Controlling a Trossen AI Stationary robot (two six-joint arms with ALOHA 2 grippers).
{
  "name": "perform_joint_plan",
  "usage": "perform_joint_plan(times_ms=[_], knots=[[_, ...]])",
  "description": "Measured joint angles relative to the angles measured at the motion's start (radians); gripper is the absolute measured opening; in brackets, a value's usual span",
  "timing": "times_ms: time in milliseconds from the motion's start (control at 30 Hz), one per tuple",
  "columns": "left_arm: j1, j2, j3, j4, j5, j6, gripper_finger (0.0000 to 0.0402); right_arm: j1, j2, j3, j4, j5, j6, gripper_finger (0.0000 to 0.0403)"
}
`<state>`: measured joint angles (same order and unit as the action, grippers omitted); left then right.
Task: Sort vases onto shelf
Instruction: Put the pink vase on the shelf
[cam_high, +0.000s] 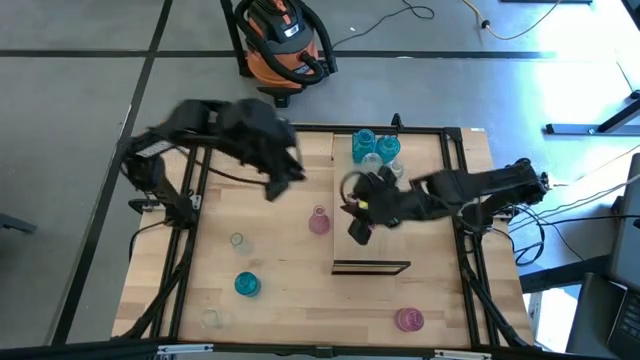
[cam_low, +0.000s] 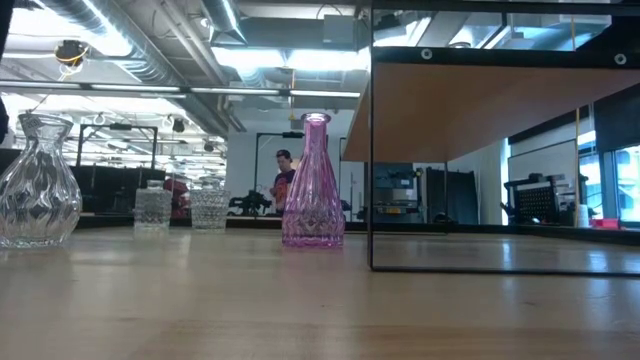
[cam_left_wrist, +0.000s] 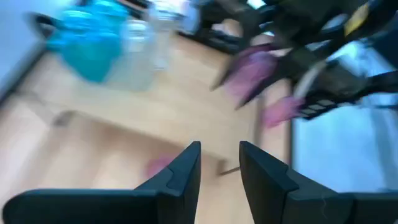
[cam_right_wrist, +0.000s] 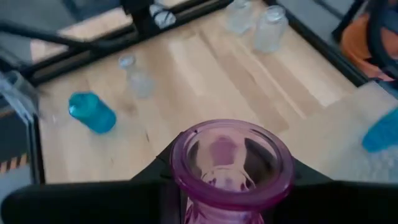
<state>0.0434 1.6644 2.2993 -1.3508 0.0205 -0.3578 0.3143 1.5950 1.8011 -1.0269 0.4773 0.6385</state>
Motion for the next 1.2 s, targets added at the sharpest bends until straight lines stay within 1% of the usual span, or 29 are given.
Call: perform_joint_plan(times_ms=[100,167,267,367,433,500,567,633,667,733,800,933,1033,1133,1200], knots=[[0.019,-0.053,0.000,-0.027,-0.098,0.061,0.0103,0.082,-0.003,0.001,-0.045,0.168,0.136,0.0104],[0.029,-0.075,-0.002,-0.031,-0.137,0.098,0.0104,0.149,-0.003,0.001,-0.083,0.314,0.248,0.0104],[0.044,-0.101,-0.016,-0.036,-0.157,0.145,0.0104,0.257,-0.004,-0.023,-0.128,0.555,0.420,0.0104],[0.063,-0.112,-0.044,-0.038,-0.162,0.187,0.0104,0.354,-0.009,-0.117,-0.148,0.764,0.626,0.0104],[0.071,-0.111,-0.069,-0.038,-0.150,0.212,0.0104,0.393,-0.009,-0.195,-0.161,0.851,0.795,0.0104],[0.075,-0.110,-0.099,-0.038,-0.114,0.234,0.0103,0.417,-0.009,-0.278,-0.164,0.898,0.911,0.0104],[0.075,-0.110,-0.135,-0.037,-0.087,0.243,0.0099,0.418,-0.009,-0.360,-0.151,0.931,0.993,0.0104],[0.073,-0.110,-0.170,-0.025,-0.059,0.251,0.0094,0.397,-0.009,-0.427,-0.154,0.932,1.046,0.0104],[0.070,-0.110,-0.187,-0.021,-0.045,0.255,0.0091,0.385,-0.009,-0.452,-0.152,0.911,1.056,0.0104],[0.061,-0.110,-0.219,-0.020,-0.025,0.256,0.0086,0.358,-0.009,-0.488,-0.153,0.836,1.061,0.0104],[0.051,-0.110,-0.243,-0.018,-0.011,0.256,0.0080,0.345,-0.009,-0.504,-0.149,0.786,1.061,0.0104],[0.029,-0.110,-0.278,-0.016,-0.006,0.256,0.0069,0.348,-0.012,-0.505,-0.170,0.747,1.036,0.0104],[0.018,-0.109,-0.283,-0.016,-0.009,0.240,0.0062,0.349,-0.016,-0.505,-0.179,0.673,1.033,0.0104],[0.009,-0.109,-0.283,-0.016,-0.027,0.221,0.0056,0.368,-0.010,-0.505,-0.180,0.651,1.037,0.0104],[0.001,-0.109,-0.284,-0.014,-0.059,0.211,0.0052,0.386,-0.007,-0.505,-0.200,0.639,1.062,0.0104]])
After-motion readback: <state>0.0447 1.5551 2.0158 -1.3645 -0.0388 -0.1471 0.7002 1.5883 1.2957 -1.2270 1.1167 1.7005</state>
